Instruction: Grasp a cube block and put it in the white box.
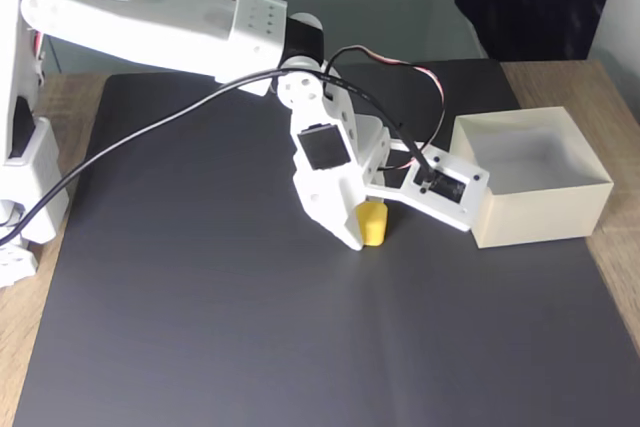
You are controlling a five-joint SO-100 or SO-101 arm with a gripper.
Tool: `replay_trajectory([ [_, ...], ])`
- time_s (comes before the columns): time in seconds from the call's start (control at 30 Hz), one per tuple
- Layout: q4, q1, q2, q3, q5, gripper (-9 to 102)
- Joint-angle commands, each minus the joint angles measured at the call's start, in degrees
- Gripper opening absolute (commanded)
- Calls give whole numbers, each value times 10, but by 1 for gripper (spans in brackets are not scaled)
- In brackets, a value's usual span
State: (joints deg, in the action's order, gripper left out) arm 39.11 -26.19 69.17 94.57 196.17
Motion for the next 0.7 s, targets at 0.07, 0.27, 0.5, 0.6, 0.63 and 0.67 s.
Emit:
replay_trajectory([
  [0.07, 5, -1, 2, -25, 6, 20],
  [0.27, 5, 4, -2, -25, 4, 16],
  [0.5, 11, 8, -3, -25, -2, 0],
  [0.6, 12, 8, -4, -25, -4, 0],
  [0.63, 13, 8, -4, -25, -3, 0],
  [0.67, 14, 9, -3, -25, -4, 0],
])
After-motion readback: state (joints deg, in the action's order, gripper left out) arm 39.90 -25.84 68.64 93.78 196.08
